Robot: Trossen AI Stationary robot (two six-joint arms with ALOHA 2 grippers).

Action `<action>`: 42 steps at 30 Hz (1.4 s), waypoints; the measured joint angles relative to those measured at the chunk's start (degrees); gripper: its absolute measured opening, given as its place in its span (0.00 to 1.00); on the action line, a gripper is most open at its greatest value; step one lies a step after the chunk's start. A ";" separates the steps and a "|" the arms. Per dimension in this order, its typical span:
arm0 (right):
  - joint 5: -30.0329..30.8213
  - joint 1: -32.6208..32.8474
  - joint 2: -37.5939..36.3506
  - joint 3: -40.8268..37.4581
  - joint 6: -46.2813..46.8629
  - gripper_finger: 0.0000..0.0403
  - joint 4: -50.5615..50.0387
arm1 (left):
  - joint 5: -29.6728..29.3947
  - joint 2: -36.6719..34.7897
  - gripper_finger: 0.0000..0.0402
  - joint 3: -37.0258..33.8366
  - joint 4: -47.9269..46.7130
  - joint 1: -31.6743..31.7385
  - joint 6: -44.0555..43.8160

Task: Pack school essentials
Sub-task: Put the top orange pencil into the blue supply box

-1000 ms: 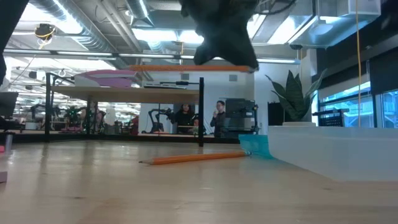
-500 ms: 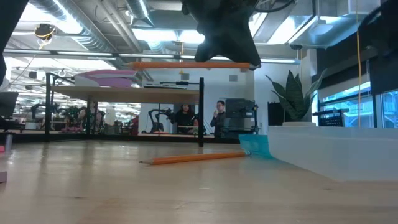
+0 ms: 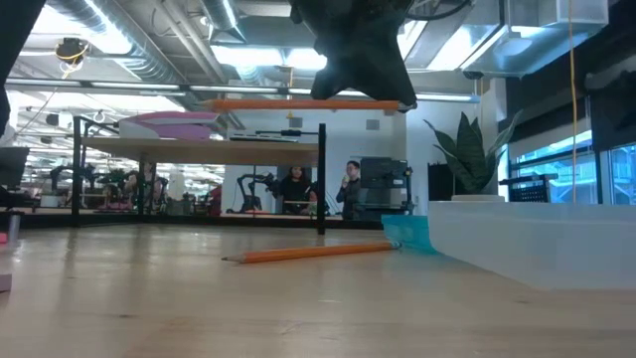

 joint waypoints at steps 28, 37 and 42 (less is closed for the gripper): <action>10.19 0.28 -1.21 2.25 0.13 0.32 4.77 | 0.48 0.04 0.04 0.02 2.11 -0.25 -0.01; 9.60 0.31 -5.25 10.28 -1.67 0.32 -4.68 | 0.35 0.04 0.04 0.04 7.73 -1.00 0.07; 9.55 0.31 -6.62 13.98 -3.38 0.32 -8.12 | 0.00 0.52 0.04 0.04 13.70 -1.16 0.09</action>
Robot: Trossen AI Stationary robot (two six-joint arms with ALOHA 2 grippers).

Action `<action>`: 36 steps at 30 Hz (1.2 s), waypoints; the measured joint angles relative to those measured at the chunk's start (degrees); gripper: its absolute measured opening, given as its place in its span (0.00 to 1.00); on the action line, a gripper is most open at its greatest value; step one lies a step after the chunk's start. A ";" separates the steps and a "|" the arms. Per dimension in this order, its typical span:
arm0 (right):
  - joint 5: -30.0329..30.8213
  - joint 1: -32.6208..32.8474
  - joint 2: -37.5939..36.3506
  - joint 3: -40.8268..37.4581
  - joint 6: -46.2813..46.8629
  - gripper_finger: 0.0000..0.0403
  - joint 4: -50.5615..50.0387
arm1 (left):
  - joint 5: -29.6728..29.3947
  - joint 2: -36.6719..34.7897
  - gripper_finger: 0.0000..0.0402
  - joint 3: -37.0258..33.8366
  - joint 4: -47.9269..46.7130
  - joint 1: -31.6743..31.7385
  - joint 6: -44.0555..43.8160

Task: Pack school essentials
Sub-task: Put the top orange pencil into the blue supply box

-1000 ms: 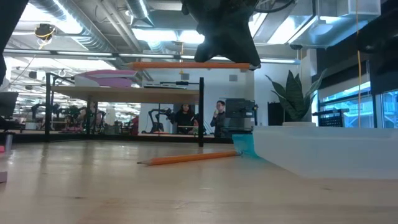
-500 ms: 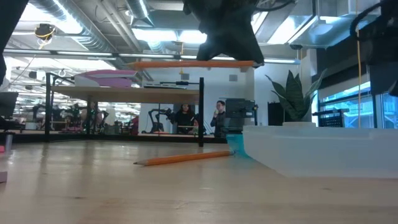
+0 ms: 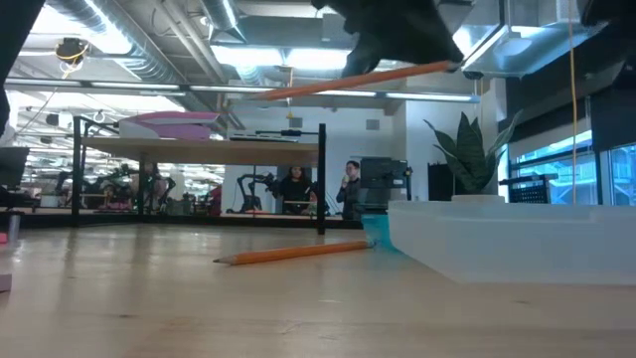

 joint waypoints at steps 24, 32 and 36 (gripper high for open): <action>-0.02 0.02 -0.91 9.28 -3.89 0.32 -7.07 | -3.24 5.47 0.04 -0.04 20.58 0.92 1.62; -0.02 0.02 -1.20 9.28 -3.77 0.32 -7.02 | -3.23 9.87 0.04 -0.07 26.32 0.92 6.24; -0.02 0.02 -1.39 9.28 -3.79 0.32 -6.85 | -3.23 11.00 0.04 -0.07 27.37 0.93 9.79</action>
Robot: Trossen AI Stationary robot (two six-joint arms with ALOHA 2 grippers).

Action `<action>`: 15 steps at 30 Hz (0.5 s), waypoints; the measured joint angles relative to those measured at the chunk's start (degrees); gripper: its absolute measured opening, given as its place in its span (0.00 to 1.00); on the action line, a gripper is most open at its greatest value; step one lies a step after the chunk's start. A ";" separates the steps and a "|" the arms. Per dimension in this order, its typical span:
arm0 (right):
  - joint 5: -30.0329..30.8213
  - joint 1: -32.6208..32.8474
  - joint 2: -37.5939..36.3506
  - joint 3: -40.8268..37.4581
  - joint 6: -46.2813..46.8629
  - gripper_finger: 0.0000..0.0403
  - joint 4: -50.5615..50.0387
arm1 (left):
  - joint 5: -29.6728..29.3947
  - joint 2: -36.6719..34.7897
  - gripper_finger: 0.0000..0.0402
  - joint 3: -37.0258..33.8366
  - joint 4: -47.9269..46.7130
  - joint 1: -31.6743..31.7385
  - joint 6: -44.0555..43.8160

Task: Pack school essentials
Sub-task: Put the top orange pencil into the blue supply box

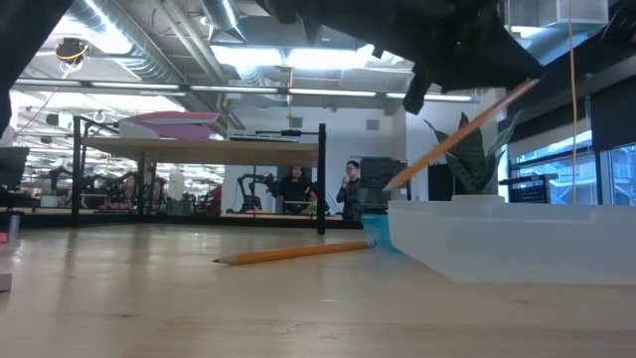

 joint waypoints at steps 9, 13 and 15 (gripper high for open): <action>0.02 -0.01 -0.01 0.00 -0.04 0.32 0.00 | 0.02 0.70 0.04 0.00 1.11 0.30 2.32; 0.02 0.00 -0.01 0.00 0.00 0.32 0.00 | 1.47 0.70 0.04 0.02 4.15 0.42 2.23; 0.04 0.00 -0.01 0.00 0.02 0.32 0.00 | 1.79 0.68 0.04 0.07 4.51 0.38 2.70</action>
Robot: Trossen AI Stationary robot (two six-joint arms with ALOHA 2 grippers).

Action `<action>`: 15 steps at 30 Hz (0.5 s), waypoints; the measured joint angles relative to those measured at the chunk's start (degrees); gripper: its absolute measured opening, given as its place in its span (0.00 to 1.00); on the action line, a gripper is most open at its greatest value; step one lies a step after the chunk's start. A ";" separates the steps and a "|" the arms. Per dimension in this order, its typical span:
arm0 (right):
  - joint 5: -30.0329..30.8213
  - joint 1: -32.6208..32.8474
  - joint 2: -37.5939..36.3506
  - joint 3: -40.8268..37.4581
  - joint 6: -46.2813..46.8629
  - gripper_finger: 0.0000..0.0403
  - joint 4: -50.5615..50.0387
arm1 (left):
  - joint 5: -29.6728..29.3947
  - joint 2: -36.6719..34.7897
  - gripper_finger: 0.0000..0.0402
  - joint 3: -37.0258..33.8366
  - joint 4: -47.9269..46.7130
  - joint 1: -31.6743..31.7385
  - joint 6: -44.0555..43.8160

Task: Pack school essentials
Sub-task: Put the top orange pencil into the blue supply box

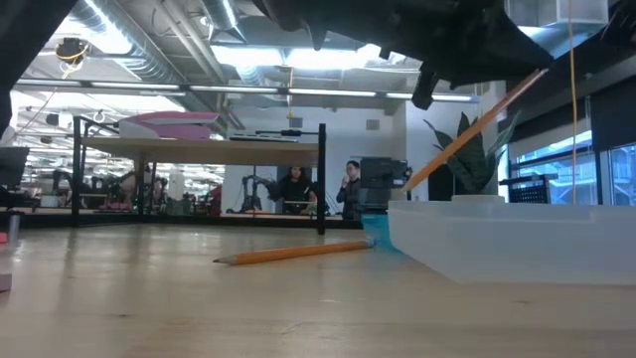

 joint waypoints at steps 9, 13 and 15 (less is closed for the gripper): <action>0.02 0.00 0.00 0.00 0.02 0.32 0.00 | 0.17 0.00 0.04 0.00 -3.26 -0.02 3.06; 0.02 0.00 0.00 0.00 0.04 0.32 0.00 | 0.14 0.00 0.04 0.00 -4.03 -0.15 4.32; 0.02 -0.02 0.00 0.00 0.04 0.32 0.00 | -0.28 0.00 0.04 0.00 -4.00 -0.17 5.21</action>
